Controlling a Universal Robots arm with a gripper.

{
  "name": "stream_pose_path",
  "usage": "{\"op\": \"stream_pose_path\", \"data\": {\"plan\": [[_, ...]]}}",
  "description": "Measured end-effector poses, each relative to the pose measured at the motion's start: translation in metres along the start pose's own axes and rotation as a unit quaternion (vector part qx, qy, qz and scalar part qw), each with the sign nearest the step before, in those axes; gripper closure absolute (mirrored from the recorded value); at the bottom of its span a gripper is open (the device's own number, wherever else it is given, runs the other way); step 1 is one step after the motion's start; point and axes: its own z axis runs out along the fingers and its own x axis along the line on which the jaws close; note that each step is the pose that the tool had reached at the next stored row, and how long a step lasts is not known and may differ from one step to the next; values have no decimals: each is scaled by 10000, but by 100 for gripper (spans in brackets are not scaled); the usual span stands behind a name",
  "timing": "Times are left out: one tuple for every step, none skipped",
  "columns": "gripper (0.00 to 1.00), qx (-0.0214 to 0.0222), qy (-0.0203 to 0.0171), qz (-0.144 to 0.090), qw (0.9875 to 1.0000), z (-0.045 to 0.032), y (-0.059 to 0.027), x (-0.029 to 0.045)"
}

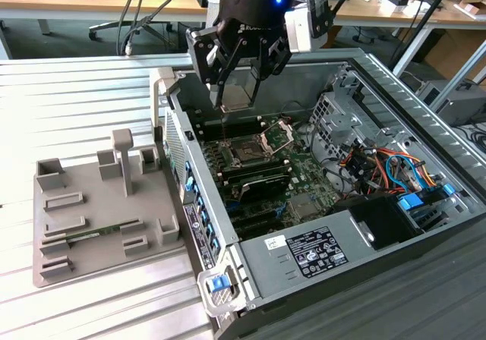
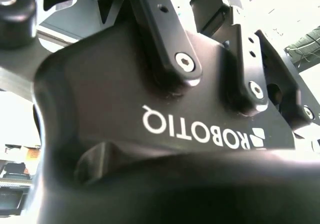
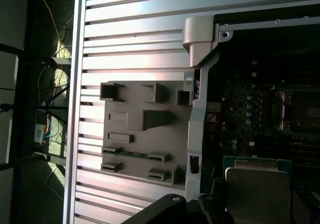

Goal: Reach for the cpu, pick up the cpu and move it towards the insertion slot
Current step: 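Pick up the cpu and move it towards the insertion slot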

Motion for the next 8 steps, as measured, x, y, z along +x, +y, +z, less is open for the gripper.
{"op": "stream_pose_path", "data": {"plan": [[45,0,0,0,10000,0,-1,-7],[45,0,0,0,10000,0,-2,-20],[45,0,0,0,10000,0,-3,-32],[45,0,0,0,10000,0,-3,-39],[45,0,1,0,10000,-1,-4,-47],[45,0,0,0,10000,0,-5,-57],[45,0,0,0,10000,0,-5,-64],[45,0,0,0,10000,0,-6,-70]]}}
